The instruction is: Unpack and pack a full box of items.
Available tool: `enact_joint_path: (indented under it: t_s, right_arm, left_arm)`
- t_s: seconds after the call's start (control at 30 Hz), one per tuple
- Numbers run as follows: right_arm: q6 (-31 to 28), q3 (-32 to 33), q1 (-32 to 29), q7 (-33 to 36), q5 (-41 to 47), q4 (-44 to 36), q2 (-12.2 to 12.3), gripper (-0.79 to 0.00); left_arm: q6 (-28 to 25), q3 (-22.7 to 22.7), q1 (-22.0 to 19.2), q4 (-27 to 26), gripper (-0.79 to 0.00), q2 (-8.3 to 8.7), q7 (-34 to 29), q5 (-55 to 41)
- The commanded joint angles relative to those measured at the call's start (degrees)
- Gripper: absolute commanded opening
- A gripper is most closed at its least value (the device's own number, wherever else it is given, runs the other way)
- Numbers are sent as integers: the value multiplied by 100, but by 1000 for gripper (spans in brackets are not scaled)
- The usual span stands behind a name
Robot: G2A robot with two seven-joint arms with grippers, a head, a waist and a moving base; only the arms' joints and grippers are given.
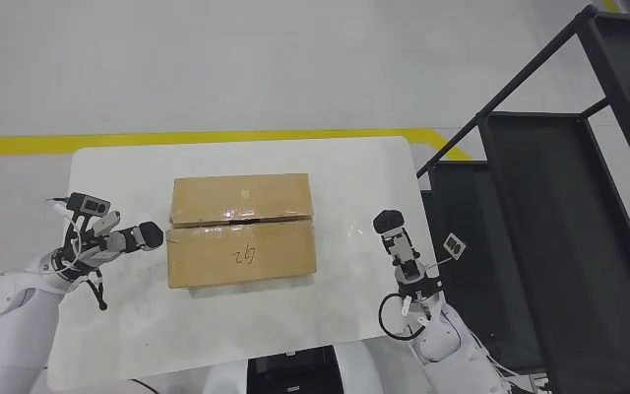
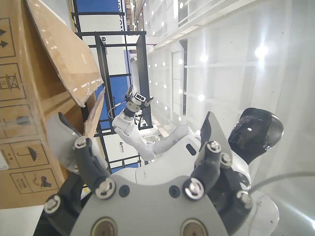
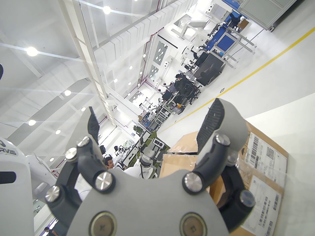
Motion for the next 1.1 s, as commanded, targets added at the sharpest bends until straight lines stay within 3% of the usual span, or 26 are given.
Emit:
enact_joint_path:
  t_s: [0.0,0.3,0.43,0.6,0.77,0.93,1.07]
  right_arm:
    - [0,0,0,0,0,0,0,0]
    - [0,0,0,0,0,0,0,0]
    - [497,-159,104,199,450,-282,-13,0]
    - [1458,-228,268,1180,914,-541,34,0]
    - [2218,16,374,2249,842,-516,127,0]
    - [2307,272,469,3024,616,-270,214,0]
    - [2310,290,589,4094,521,-99,299,0]
  left_arm:
    - [0,0,0,0,0,0,0,1]
    - [0,0,0,0,0,0,0,1]
    - [15,0,8,-34,0,-2,73,39]
    - [-130,-216,56,-165,0,60,206,787]
    - [-240,-496,99,-211,0,137,105,1317]
    - [62,-673,191,-397,0,182,-197,1142]
    - [303,-652,180,-543,0,196,-439,1093]
